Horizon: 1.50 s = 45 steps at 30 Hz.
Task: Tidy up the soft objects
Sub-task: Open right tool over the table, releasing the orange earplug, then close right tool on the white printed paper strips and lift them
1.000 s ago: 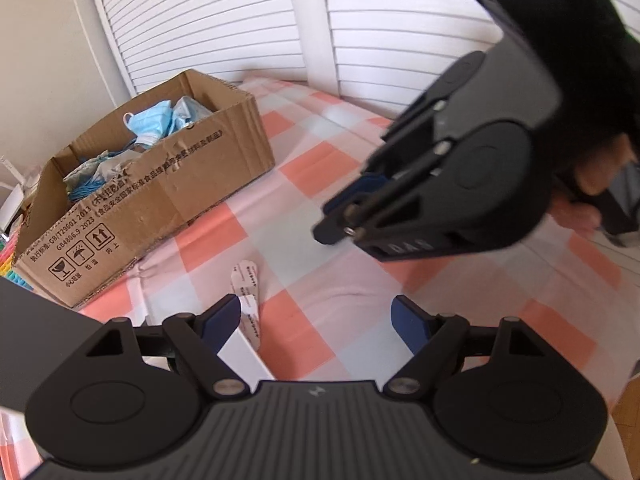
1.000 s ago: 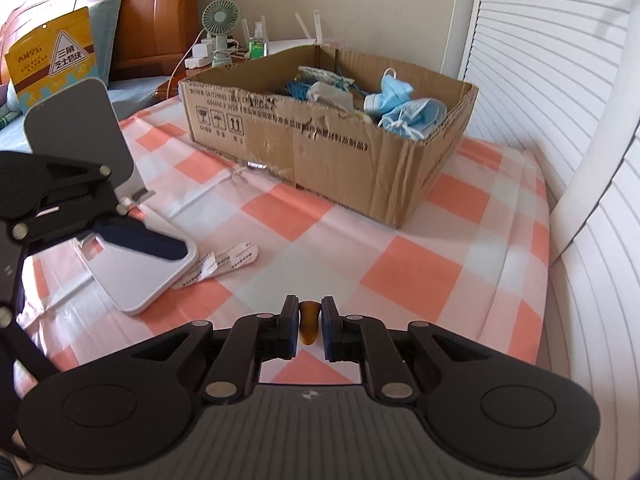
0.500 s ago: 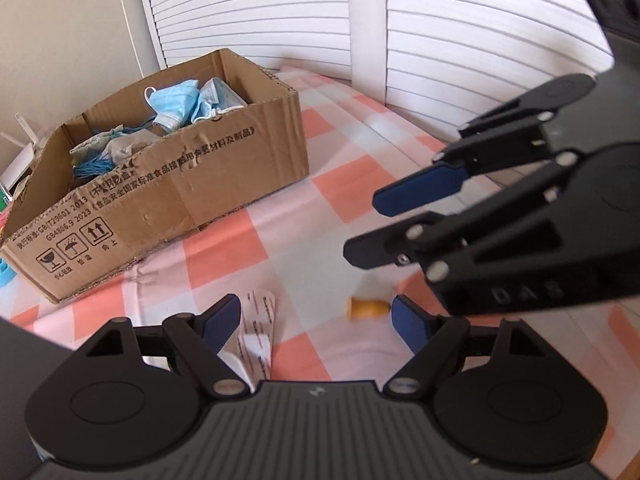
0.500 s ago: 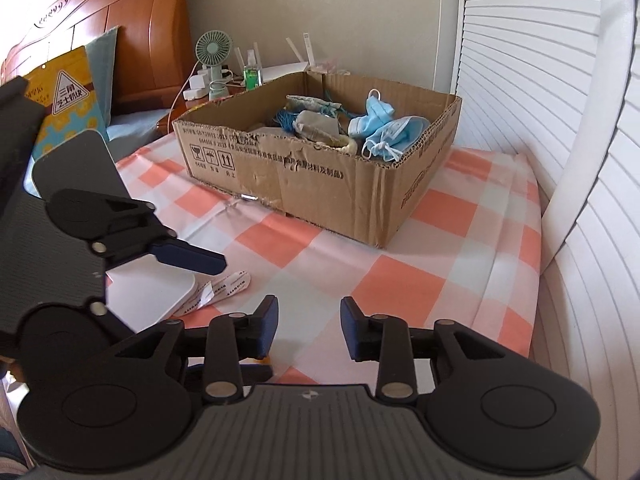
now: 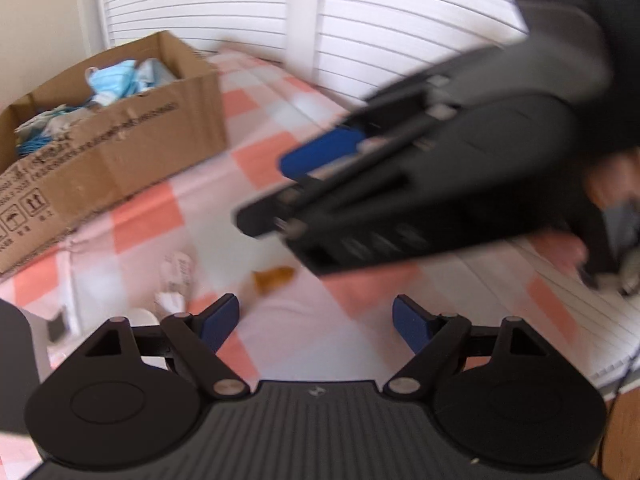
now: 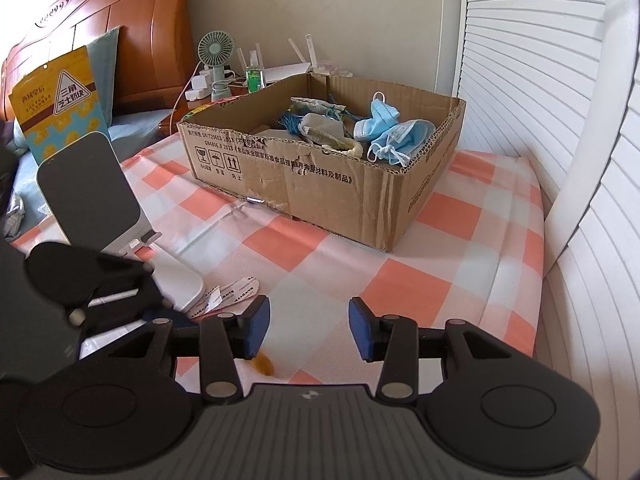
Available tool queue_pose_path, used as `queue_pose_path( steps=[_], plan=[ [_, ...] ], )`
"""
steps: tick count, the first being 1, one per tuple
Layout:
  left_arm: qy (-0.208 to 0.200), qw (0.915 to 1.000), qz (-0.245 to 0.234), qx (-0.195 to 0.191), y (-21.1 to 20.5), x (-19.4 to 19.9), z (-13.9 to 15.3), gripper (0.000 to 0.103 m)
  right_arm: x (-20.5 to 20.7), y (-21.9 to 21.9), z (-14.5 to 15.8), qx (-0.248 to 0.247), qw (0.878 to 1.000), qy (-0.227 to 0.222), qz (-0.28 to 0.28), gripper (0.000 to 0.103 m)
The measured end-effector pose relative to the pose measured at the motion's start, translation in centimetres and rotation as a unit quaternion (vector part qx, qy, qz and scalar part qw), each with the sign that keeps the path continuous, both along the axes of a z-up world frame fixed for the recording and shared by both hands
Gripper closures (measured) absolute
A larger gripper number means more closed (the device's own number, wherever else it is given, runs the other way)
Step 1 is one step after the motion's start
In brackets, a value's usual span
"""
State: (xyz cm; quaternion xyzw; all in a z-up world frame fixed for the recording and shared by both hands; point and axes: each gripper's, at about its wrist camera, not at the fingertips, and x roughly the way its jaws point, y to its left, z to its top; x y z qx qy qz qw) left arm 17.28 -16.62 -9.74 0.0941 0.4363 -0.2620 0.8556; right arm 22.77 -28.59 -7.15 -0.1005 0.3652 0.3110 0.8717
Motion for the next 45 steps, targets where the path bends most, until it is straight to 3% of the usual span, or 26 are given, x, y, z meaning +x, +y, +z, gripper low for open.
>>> queue_pose_path(
  steps=[6, 9, 13, 18, 23, 25, 27, 30, 34, 42, 45],
  plan=[
    [0.005, 0.9996, -0.027, -0.001, 0.4, -1.9, 0.3, 0.02, -0.1, 0.4, 0.2, -0.006, 1.0, -0.001, 0.001, 0.054],
    [-0.033, 0.999, -0.014, 0.024, 0.5, -2.0, 0.8, 0.02, 0.1, 0.8, 0.2, -0.006, 1.0, -0.001, 0.003, 0.054],
    [-0.029, 0.9992, 0.012, 0.023, 1.1, -1.7, 1.3, 0.02, 0.6, 2.0, 0.1, -0.008, 1.0, 0.0, 0.016, 0.054],
    [-0.04, 0.9983, -0.015, 0.041, 2.0, -4.1, 2.0, 0.02, 1.4, 3.8, -0.9, -0.017, 0.999, 0.015, 0.04, 0.055],
    [-0.041, 0.998, -0.034, 0.035, 3.1, -5.6, 2.7, 0.019, 1.9, 5.3, -1.9, -0.016, 0.998, 0.022, 0.05, 0.058],
    [-0.044, 0.9978, -0.034, 0.036, 3.3, -5.8, 2.6, 0.019, 2.1, 5.7, -2.3, -0.019, 0.998, 0.023, 0.052, 0.062],
    [-0.042, 0.998, -0.034, 0.033, 3.4, -5.8, 2.6, 0.019, 2.1, 6.1, -2.6, -0.023, 0.998, 0.023, 0.055, 0.078],
    [-0.04, 0.9982, -0.034, 0.029, 3.6, -5.8, 2.5, 0.019, 1.9, 6.6, -2.6, -0.032, 0.998, 0.013, 0.061, 0.091],
    [-0.038, 0.9982, -0.037, 0.028, 3.7, -5.7, 2.3, 0.019, 1.4, 6.7, -2.5, -0.038, 0.997, 0.009, 0.068, 0.102],
    [-0.04, 0.9981, -0.037, 0.03, 4.0, -5.6, 2.2, 0.019, 0.8, 5.6, -2.1, -0.037, 0.998, 0.009, 0.051, 0.102],
    [-0.043, 0.9981, -0.034, 0.028, 4.0, -5.7, 2.3, 0.019, 1.2, 5.7, -1.7, -0.022, 0.999, 0.014, 0.044, 0.095]
  ],
)
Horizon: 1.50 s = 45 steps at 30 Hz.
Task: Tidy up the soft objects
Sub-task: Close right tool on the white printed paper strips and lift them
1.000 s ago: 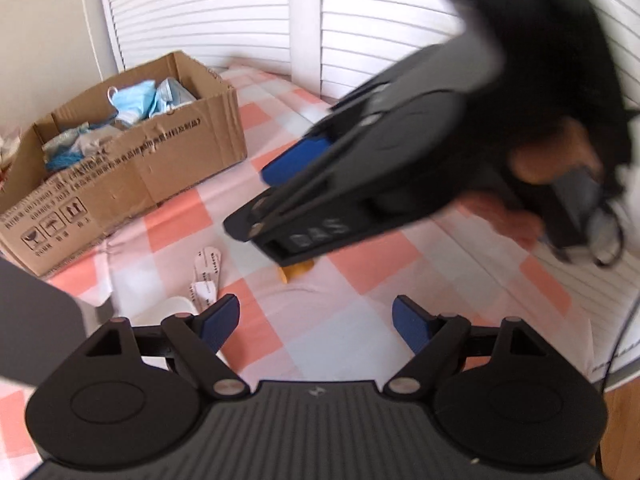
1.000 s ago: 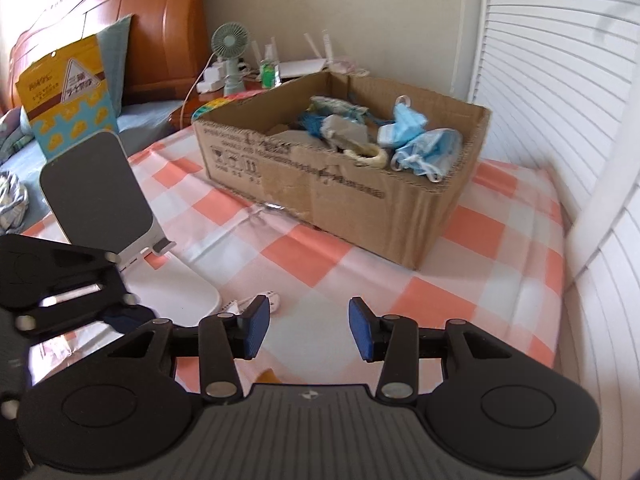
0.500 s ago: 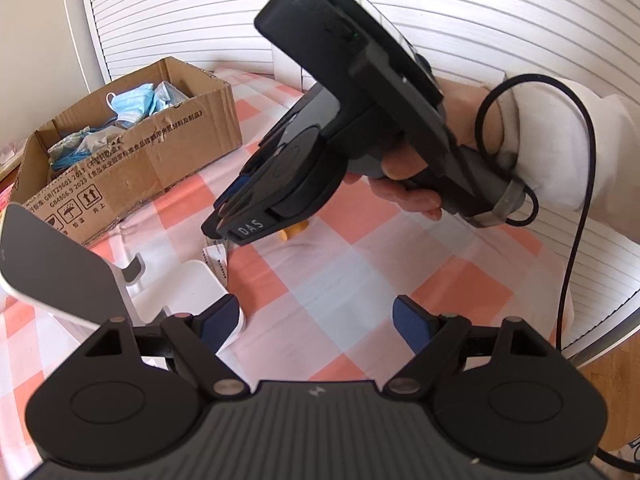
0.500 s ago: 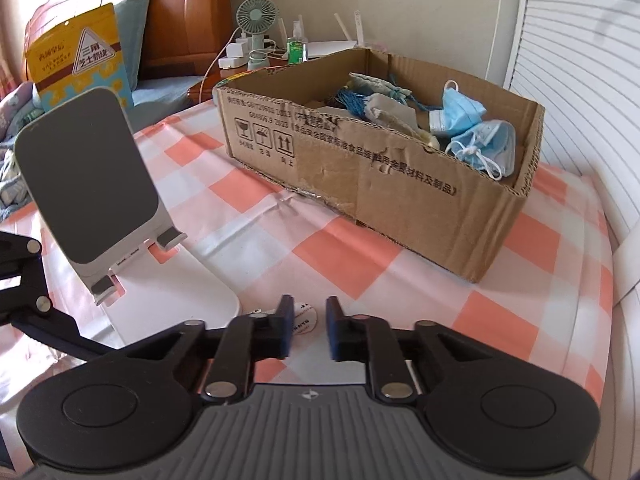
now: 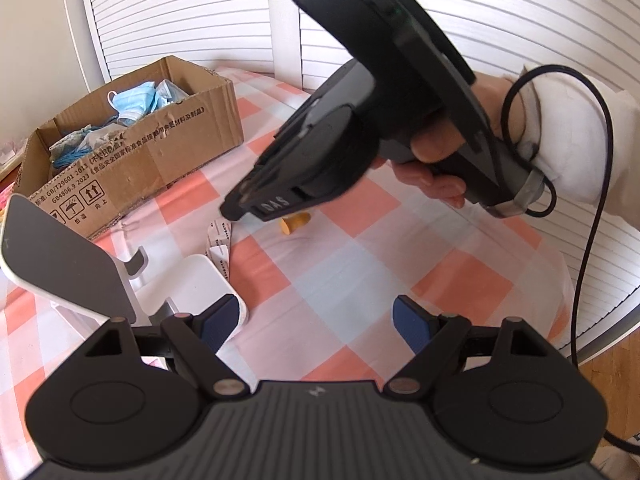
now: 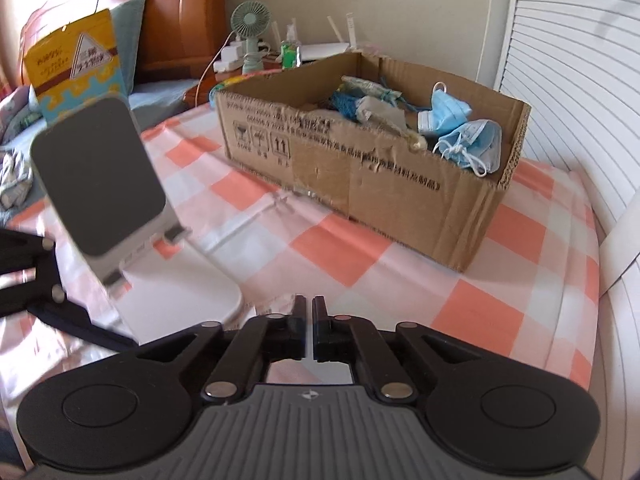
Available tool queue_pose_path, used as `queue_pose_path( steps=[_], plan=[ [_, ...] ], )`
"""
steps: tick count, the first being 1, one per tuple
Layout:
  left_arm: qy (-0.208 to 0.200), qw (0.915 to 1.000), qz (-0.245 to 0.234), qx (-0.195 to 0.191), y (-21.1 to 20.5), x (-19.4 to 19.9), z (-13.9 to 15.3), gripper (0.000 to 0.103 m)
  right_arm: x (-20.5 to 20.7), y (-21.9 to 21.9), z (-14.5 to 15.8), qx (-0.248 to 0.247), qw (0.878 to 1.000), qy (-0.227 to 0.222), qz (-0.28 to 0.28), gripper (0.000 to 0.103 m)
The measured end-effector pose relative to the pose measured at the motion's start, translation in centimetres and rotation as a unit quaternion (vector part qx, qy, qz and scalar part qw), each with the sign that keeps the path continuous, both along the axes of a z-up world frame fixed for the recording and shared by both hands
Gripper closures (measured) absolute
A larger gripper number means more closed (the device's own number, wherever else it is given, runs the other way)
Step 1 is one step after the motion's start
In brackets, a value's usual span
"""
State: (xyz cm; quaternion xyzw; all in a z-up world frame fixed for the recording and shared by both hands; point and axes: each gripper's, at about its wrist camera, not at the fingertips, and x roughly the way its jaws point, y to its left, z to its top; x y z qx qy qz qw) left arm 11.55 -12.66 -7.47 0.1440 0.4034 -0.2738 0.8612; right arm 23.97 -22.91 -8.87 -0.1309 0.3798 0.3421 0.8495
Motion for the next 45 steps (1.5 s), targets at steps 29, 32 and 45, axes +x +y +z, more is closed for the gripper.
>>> queue_pose_path(
  steps=[29, 32, 45],
  plan=[
    [-0.008, 0.9999, -0.005, 0.01, 1.5, -0.6, 0.0, 0.018, -4.3, 0.2, 0.4, -0.063, 0.995, 0.03, 0.065, 0.075],
    [-0.009, 0.9999, -0.006, 0.01, 1.6, -0.9, 0.0, 0.018, -4.4, 0.5, 0.6, -0.049, 0.996, 0.033, 0.069, 0.07],
    [-0.011, 0.9998, -0.009, 0.013, 2.3, -1.7, -0.1, 0.018, -6.2, 1.7, -0.1, -0.064, 0.995, 0.029, 0.075, 0.084]
  ],
)
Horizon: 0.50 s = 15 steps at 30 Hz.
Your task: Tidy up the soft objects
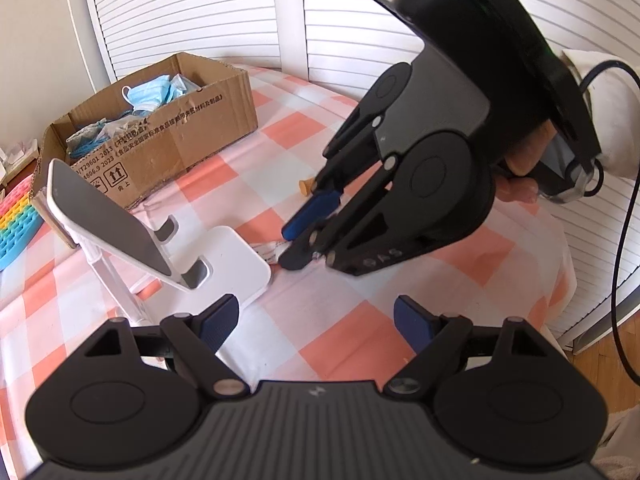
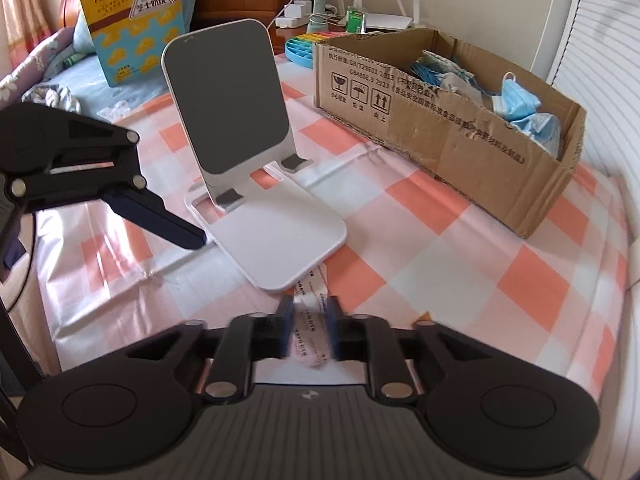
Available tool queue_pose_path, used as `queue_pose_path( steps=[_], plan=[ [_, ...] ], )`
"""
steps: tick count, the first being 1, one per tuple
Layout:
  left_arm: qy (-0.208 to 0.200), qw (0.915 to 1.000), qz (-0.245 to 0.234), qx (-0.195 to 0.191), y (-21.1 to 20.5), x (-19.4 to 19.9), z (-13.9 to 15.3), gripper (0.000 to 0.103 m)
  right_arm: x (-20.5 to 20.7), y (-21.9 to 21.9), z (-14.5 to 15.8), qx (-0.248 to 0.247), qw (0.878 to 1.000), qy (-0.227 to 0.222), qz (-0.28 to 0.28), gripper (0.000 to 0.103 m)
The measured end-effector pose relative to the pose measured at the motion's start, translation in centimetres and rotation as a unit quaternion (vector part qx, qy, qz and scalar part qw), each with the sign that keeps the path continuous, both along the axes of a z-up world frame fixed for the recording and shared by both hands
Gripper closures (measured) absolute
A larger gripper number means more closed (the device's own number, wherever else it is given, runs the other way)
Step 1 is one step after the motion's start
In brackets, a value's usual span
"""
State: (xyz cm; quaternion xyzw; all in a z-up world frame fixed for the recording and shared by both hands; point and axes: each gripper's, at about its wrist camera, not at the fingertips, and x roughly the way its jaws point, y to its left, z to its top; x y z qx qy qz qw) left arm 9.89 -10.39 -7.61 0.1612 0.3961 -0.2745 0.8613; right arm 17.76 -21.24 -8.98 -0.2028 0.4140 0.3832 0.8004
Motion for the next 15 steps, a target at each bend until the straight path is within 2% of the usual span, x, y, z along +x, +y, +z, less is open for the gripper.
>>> queue_pose_path(
  steps=[13, 14, 15],
  plan=[
    [-0.013, 0.9999, -0.006, -0.001, 0.0, -0.9, 0.5, 0.018, -2.9, -1.8, 0.3, -0.01, 1.0, 0.008, -0.018, 0.084],
    [-0.013, 0.9999, -0.006, -0.002, 0.0, -0.9, 0.5, 0.018, -3.0, -2.0, 0.4, -0.009, 1.0, 0.005, -0.022, 0.083],
    [-0.013, 0.9999, -0.006, -0.002, 0.0, -1.0, 0.5, 0.018, -3.2, -2.2, 0.5, -0.006, 1.0, 0.0, -0.027, 0.077]
  ],
)
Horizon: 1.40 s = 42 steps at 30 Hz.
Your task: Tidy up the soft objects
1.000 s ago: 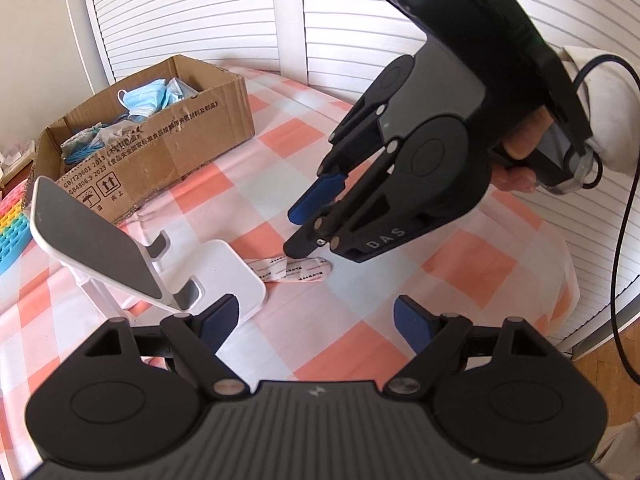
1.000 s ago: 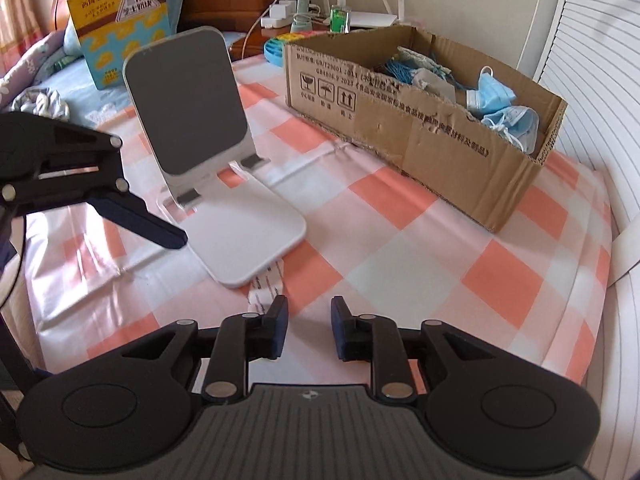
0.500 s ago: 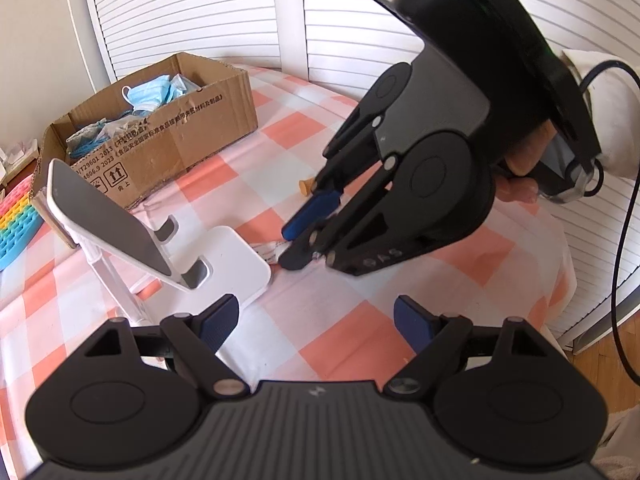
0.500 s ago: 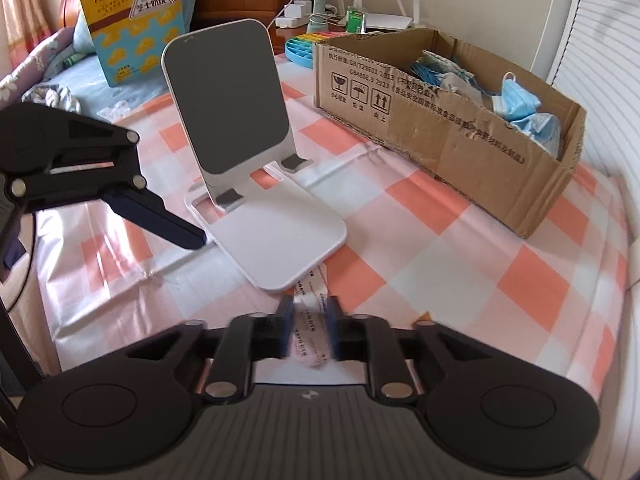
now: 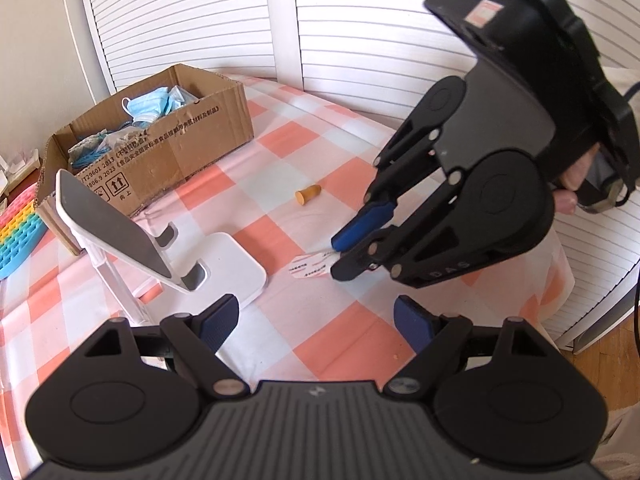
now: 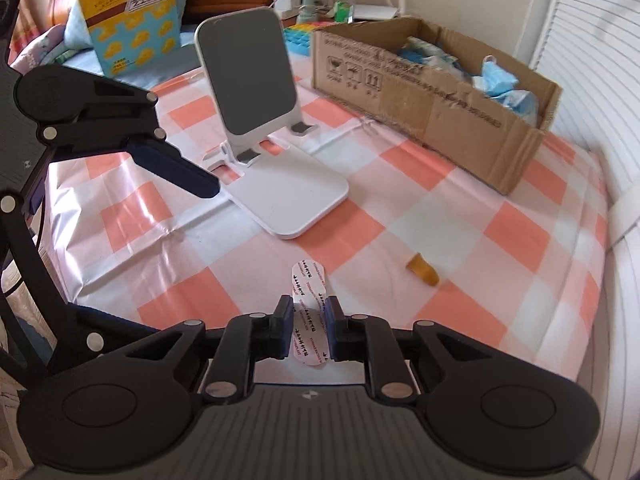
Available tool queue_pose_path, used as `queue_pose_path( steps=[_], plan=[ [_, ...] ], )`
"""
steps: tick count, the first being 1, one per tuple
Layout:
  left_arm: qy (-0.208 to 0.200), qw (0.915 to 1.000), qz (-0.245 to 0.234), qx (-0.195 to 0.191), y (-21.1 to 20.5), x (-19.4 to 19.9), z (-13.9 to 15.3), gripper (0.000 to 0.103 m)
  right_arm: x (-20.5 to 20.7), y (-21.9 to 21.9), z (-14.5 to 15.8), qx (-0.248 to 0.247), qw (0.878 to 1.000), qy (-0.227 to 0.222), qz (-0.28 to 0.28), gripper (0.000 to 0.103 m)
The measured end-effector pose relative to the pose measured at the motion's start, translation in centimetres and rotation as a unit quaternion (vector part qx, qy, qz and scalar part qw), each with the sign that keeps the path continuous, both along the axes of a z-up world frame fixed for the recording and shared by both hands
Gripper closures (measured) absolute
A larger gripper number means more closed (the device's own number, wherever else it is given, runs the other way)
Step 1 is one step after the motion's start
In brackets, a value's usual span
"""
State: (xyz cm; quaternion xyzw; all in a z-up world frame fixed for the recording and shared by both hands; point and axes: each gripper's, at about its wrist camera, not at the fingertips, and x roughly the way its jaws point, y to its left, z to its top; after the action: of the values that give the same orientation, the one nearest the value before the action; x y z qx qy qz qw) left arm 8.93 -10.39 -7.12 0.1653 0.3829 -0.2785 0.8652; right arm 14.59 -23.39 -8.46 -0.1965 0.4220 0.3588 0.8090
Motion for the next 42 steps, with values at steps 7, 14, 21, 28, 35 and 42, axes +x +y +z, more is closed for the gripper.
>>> queue_pose_path(
  steps=[7, 14, 21, 28, 35, 42],
  plan=[
    [-0.004, 1.0, -0.001, 0.001, 0.0, -0.3, 0.2, 0.018, 0.5, -1.0, 1.2, 0.02, 0.998, -0.029, -0.047, 0.057],
    [-0.002, 1.0, 0.004, 0.003, 0.2, -0.3, 0.1, 0.018, 2.8, -1.5, 0.0, 0.014, 0.99, -0.043, -0.13, 0.057],
    [0.003, 1.0, 0.008, 0.004, 0.2, 0.1, -0.2, 0.018, 4.6, -2.1, -0.9, 0.052, 0.982, -0.026, -0.181, 0.057],
    [0.007, 1.0, 0.001, 0.004, 0.0, 0.4, -0.5, 0.018, 4.7, -1.5, -1.1, 0.054, 0.982, -0.031, -0.179, 0.06],
    [0.004, 0.9999, -0.006, 0.007, -0.3, 0.6, -0.6, 0.018, 4.5, -2.2, -0.8, 0.058, 0.977, -0.023, -0.203, 0.06],
    [0.002, 0.9998, -0.021, 0.008, -0.6, 0.5, -0.7, 0.018, 4.7, -1.5, -1.2, 0.06, 0.977, -0.031, -0.2, 0.076]
  ],
)
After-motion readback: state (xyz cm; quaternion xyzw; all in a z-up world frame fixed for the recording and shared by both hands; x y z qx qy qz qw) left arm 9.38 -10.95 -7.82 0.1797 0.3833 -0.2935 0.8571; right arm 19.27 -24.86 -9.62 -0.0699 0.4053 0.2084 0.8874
